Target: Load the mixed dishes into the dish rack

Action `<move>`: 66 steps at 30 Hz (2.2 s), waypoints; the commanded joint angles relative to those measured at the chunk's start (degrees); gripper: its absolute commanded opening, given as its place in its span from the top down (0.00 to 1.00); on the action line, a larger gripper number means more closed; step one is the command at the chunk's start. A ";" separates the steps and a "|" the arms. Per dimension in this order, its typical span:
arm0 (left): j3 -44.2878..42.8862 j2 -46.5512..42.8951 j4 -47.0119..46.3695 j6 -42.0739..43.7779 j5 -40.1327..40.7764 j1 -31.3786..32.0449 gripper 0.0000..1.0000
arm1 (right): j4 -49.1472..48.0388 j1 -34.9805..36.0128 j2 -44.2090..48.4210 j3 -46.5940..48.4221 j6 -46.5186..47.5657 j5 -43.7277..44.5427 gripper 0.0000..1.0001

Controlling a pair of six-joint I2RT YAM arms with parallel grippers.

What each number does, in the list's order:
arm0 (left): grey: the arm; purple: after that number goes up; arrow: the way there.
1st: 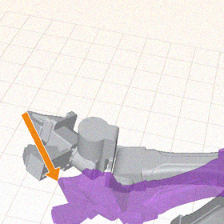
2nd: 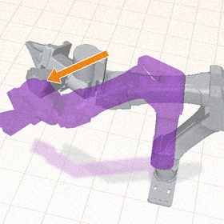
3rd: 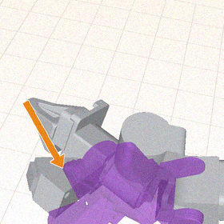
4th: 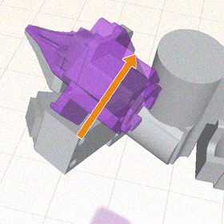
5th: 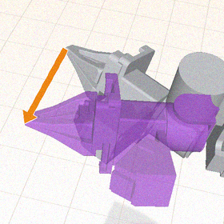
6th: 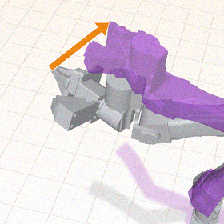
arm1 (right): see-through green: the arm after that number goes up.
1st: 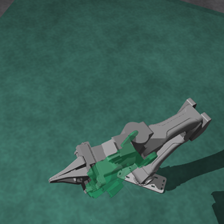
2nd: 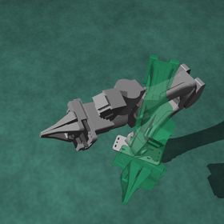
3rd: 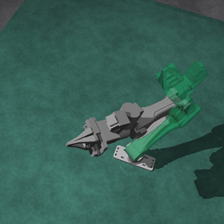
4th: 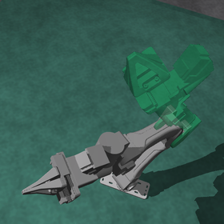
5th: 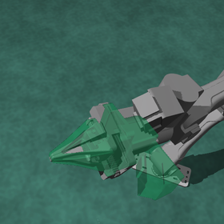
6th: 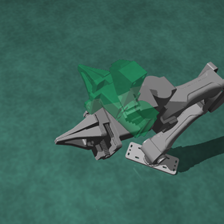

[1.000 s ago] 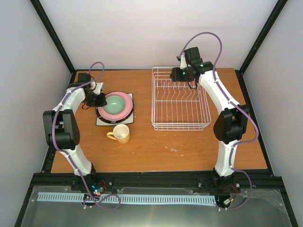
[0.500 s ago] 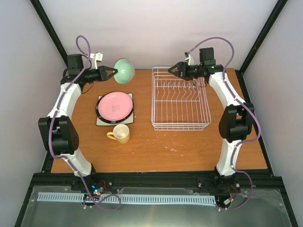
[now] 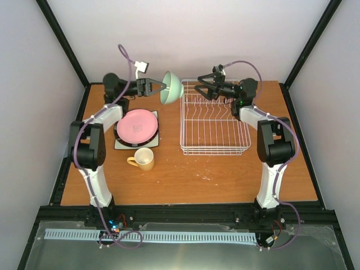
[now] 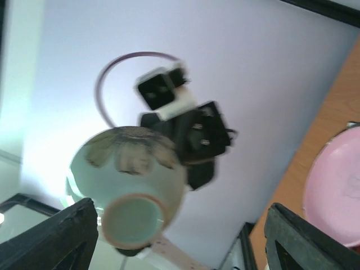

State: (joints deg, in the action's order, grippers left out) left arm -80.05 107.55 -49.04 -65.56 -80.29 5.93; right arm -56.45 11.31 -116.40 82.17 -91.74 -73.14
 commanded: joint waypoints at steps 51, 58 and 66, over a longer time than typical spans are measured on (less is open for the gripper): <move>-14.61 22.74 -54.65 -43.43 9.21 6.19 0.99 | -39.71 6.18 -5.21 -0.15 -37.37 5.97 0.45; -15.06 22.27 -51.26 -41.06 7.10 6.91 0.99 | -39.66 6.44 -7.00 2.52 -37.51 6.99 0.62; -15.72 22.21 -48.78 -39.86 5.17 7.25 0.94 | -39.63 6.46 -7.79 3.47 -37.24 7.18 0.97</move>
State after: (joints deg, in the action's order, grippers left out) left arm -92.88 130.04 -87.02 -107.31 -73.54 11.29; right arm -85.91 16.78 -123.07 84.25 -119.04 -68.38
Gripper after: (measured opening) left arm 0.069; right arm 0.557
